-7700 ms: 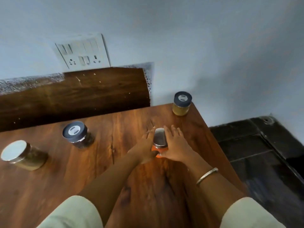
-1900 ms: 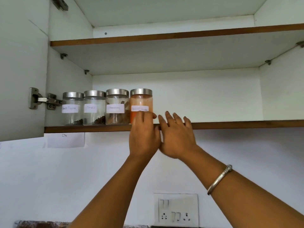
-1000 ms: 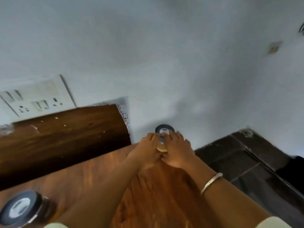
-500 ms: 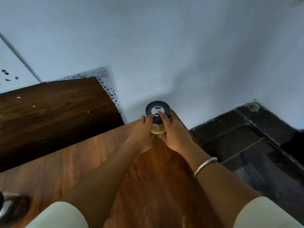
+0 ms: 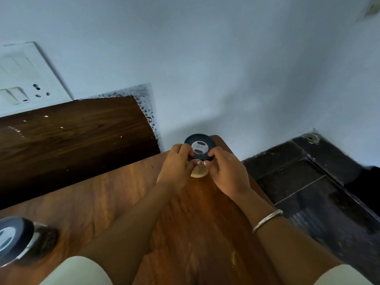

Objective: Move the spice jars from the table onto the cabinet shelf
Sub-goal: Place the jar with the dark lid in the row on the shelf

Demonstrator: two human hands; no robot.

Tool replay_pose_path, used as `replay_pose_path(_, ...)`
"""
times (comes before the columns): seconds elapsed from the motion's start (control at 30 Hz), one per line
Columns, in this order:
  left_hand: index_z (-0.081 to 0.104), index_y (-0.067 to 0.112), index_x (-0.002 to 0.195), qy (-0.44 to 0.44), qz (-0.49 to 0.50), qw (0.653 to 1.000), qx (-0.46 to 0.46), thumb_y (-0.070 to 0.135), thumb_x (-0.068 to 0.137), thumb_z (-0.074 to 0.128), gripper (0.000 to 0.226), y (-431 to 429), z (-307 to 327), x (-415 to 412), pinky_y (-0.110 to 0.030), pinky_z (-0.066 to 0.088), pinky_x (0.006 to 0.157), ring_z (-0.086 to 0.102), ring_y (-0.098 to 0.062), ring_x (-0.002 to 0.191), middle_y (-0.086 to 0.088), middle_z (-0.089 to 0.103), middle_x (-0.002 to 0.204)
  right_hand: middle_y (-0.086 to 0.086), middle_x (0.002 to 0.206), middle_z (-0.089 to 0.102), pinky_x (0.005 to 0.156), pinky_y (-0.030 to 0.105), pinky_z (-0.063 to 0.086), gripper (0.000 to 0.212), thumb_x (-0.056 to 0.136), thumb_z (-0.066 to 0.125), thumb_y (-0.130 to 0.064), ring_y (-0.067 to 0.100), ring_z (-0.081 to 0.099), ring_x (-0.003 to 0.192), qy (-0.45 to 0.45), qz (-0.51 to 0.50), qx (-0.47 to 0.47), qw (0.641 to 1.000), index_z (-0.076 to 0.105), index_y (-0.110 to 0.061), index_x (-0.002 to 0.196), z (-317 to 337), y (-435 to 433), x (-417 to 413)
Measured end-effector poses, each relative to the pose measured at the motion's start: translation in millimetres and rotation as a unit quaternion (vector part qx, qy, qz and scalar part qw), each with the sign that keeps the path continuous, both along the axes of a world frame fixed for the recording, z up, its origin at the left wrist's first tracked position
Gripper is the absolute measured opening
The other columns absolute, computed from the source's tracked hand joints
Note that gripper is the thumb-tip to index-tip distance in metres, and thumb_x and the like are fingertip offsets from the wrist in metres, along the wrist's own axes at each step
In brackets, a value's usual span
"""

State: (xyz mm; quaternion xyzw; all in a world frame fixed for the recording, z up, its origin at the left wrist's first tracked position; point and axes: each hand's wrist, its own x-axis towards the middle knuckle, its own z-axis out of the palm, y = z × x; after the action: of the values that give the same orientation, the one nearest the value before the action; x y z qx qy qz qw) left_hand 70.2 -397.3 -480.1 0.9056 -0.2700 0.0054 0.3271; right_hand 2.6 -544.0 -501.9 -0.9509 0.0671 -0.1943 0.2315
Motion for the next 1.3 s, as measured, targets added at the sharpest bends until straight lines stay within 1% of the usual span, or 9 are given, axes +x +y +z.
replay_pose_path(0.23, 0.045, 0.021, 0.091, 0.045, -0.018, 0.988, -0.144, 0.018, 0.089, 0.06, 0.015, 91, 64, -60, -0.028, 0.05, 0.068, 0.059, -0.016, 0.087, -0.002, 0.058, 0.096, -0.01, 0.135, 0.051, 0.091, 0.032, 0.054, 0.076, 0.075, 0.071, -0.05, 0.01, 0.056, 0.117, 0.019, 0.108, 0.233, 0.966, 0.032, -0.03, 0.137, 64, 58, -56)
replay_pose_path(0.43, 0.045, 0.023, 0.101, 0.052, 0.003, 0.978, -0.202, 0.024, 0.093, 0.052, 0.011, 177, 119, -129, -0.012, 0.047, 0.061, 0.058, 0.003, 0.078, 0.011, 0.059, 0.09, -0.012, 0.13, 0.055, 0.095, 0.04, 0.052, 0.081, 0.063, 0.075, -0.063, 0.014, 0.057, 0.118, 0.057, 0.122, 0.359, 0.924, 0.038, -0.044, 0.132, 95, 153, -111)
replay_pose_path(0.57, 0.022, 0.037, 0.135, 0.096, 0.002, 0.968, -0.231, 0.026, 0.091, 0.056, 0.056, 228, 129, -170, -0.022, 0.054, 0.084, 0.06, -0.002, 0.102, 0.012, 0.051, 0.12, -0.02, 0.111, 0.06, 0.09, 0.022, 0.051, 0.056, 0.072, 0.079, -0.016, 0.006, 0.061, 0.107, 0.015, 0.135, 0.428, 0.894, 0.053, -0.044, 0.113, 108, 219, -136)
replay_pose_path(0.77, -0.019, 0.041, 0.143, 0.167, -0.072, 0.953, -0.244, 0.014, 0.069, 0.082, 0.128, 274, 127, -203, -0.021, 0.045, 0.099, 0.047, 0.004, 0.125, 0.014, 0.033, 0.144, -0.006, 0.127, 0.057, 0.094, 0.042, 0.053, 0.076, 0.066, 0.076, -0.052, 0.016, 0.061, 0.111, 0.076, 0.143, 0.494, 0.854, 0.039, -0.039, 0.131, 126, 274, -149)
replay_pose_path(0.83, -0.022, 0.043, 0.141, 0.146, -0.032, 0.959, -0.242, 0.025, 0.06, 0.086, 0.136, 283, 136, -207, -0.026, 0.046, 0.101, 0.047, -0.001, 0.125, 0.009, 0.033, 0.144, -0.005, 0.125, 0.059, 0.092, 0.039, 0.054, 0.054, 0.074, 0.065, -0.054, 0.016, 0.063, 0.107, 0.11, 0.165, 0.508, 0.838, 0.045, -0.043, 0.123, 137, 283, -154)
replay_pose_path(0.9, -0.02, 0.04, 0.142, 0.133, -0.013, 0.959, -0.25, 0.021, 0.059, 0.088, 0.138, 294, 144, -209, -0.027, 0.047, 0.1, 0.051, -0.003, 0.121, 0.008, 0.039, 0.139, -0.006, 0.121, 0.06, 0.089, 0.032, 0.055, 0.036, 0.08, 0.06, -0.049, 0.014, 0.064, 0.104, 0.118, 0.179, 0.515, 0.83, 0.048, -0.044, 0.114, 147, 290, -159)
replay_pose_path(1.03, -0.014, 0.036, 0.144, 0.174, -0.03, 0.931, -0.319, -0.01, 0.069, 0.074, 0.124, 309, 156, -219, -0.015, 0.05, 0.081, 0.059, 0.003, 0.108, 0.016, 0.043, 0.127, 0.005, 0.132, 0.056, 0.093, 0.037, 0.052, 0.093, 0.063, 0.077, -0.058, 0.021, 0.059, 0.117, 0.083, 0.25, 0.552, 0.792, 0.036, -0.028, 0.141, 148, 296, -158)
replay_pose_path(1.13, -0.019, 0.037, 0.142, 0.217, -0.037, 0.919, -0.327, -0.013, 0.077, 0.064, 0.117, 316, 160, -226, -0.016, 0.051, 0.08, 0.061, 0.005, 0.104, 0.017, 0.045, 0.124, 0.014, 0.129, 0.057, 0.082, 0.041, 0.056, 0.098, 0.058, 0.085, -0.047, 0.03, 0.061, 0.114, 0.106, 0.293, 0.592, 0.744, 0.037, -0.025, 0.141, 151, 302, -158)
replay_pose_path(1.3, -0.023, 0.035, 0.142, 0.215, -0.021, 0.947, -0.24, -0.003, 0.089, 0.056, 0.103, 335, 166, -226, -0.004, 0.044, 0.081, 0.053, 0.012, 0.101, 0.009, 0.037, 0.14, 0.005, 0.137, 0.051, 0.093, 0.049, 0.052, 0.099, 0.062, 0.085, -0.029, 0.025, 0.058, 0.117, 0.104, 0.267, 0.567, 0.773, 0.027, -0.045, 0.14, 158, 309, -157)
